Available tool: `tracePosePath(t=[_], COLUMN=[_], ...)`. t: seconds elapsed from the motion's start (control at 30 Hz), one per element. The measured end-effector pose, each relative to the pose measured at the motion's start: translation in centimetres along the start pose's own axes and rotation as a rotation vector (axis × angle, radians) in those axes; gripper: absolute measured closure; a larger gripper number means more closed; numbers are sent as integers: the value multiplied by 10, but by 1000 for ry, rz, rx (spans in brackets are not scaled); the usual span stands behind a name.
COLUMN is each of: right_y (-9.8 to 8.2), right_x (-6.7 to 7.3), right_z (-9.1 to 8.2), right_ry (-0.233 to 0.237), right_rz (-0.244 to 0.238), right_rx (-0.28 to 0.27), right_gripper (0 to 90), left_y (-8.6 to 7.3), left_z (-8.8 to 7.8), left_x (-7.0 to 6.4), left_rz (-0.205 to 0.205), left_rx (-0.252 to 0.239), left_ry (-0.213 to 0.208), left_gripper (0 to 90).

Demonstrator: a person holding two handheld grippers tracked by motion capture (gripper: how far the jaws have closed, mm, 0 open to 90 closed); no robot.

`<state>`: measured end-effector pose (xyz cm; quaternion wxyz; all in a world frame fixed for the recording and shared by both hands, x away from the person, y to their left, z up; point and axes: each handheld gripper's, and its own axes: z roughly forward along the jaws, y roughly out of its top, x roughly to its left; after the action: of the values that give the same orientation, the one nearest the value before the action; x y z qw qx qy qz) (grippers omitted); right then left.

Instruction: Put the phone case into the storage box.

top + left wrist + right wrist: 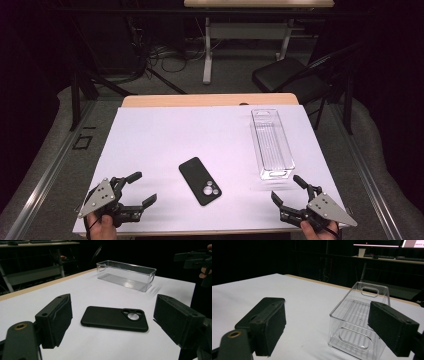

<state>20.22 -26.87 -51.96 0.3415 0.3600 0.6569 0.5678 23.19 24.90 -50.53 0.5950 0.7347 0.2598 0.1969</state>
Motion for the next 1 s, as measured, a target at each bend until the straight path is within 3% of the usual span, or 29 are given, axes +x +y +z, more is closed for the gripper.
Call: tracePosePath(t=[0.23,0.3,0.5,0.53,0.67,0.7,0.77,0.8,0.9,1.0], right_y=[0,0,0,0,1,2,2,2,1,0], right_x=[1,1,1,1,1,1,1,1,1,2], right_z=[1,1,1,1,3,3,4,5,8,9], right_ry=[0,-8,-10,-10,-17,-19,-20,-18,-15,-9], right_rz=[-10,-15,-13,-13,-24,-23,-21,-19,-23,-21], right_rx=[4,7,6,6,0,-3,-4,-1,2,10], right_gripper=[142,142,142,142,142,142,142,142,142,142], left_y=[1,2,2,4,9,14,17,21,27,33], left_z=[4,10,10,21,26,30,33,39,48,59], left_x=[1,1,1,-4,-8,-11,-13,-16,-20,-23], left_rz=[-15,-50,-50,-59,-72,-66,-56,-63,-72,-67], left_rx=[12,11,11,62,81,112,133,167,186,216], left_ry=[-9,-14,-14,9,11,21,18,18,-8,-14], left_gripper=[157,157,158,158,177,233,289,283,295,397])
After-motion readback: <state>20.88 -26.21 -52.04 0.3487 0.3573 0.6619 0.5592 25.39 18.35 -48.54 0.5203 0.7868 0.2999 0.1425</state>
